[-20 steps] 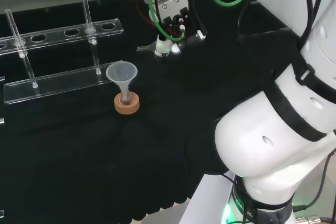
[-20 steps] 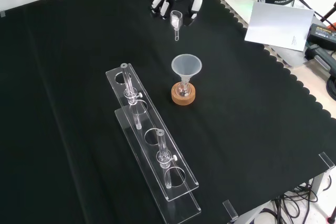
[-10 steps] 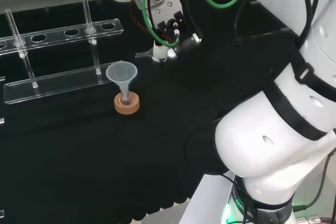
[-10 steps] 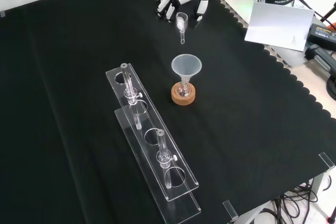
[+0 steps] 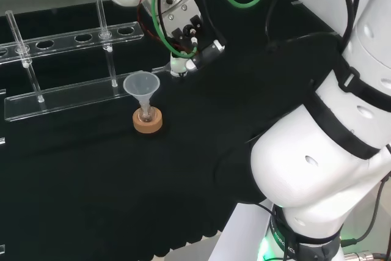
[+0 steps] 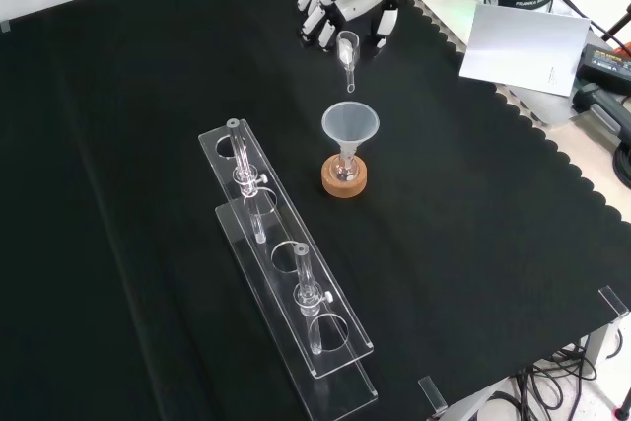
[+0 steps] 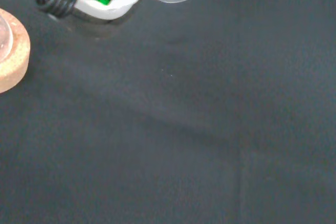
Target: Pour all the NaCl from the weighing funnel into the round-bottom flask.
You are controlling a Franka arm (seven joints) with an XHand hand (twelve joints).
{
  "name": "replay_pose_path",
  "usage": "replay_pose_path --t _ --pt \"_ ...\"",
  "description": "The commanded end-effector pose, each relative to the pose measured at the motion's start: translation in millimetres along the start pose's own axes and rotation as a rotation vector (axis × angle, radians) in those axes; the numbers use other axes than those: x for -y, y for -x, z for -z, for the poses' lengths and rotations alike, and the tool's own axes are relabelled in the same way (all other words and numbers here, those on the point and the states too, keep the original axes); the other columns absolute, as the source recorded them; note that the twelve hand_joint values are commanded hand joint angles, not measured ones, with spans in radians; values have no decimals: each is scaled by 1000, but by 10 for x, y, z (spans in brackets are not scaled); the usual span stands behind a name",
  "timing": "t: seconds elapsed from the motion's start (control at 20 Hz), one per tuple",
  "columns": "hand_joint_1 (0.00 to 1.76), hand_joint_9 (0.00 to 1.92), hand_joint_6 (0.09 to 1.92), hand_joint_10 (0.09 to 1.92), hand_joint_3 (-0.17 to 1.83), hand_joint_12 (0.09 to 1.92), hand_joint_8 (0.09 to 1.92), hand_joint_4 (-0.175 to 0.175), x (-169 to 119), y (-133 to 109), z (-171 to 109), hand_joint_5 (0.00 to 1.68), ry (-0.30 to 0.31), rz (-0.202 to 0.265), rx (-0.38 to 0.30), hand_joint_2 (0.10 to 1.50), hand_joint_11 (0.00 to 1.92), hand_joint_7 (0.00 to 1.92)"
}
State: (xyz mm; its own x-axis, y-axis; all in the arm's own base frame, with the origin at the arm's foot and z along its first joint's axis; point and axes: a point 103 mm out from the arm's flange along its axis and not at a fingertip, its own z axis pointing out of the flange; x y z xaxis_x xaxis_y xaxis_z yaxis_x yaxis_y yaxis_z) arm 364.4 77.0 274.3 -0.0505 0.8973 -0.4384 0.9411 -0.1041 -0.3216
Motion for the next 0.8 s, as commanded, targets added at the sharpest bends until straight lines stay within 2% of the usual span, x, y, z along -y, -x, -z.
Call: replay_pose_path --t 0.05,0.35,0.8 --pt "1122 1073 623 288 599 1015 651 175 -1 -103 27 1287 -21 -18 52 684 853 662" --pt "1122 1061 623 280 604 1018 650 175 -50 -185 70 1289 -32 -39 127 681 839 652" --pt "1123 1052 624 275 608 1024 648 175 -100 -266 144 1289 -22 -41 182 678 834 640"
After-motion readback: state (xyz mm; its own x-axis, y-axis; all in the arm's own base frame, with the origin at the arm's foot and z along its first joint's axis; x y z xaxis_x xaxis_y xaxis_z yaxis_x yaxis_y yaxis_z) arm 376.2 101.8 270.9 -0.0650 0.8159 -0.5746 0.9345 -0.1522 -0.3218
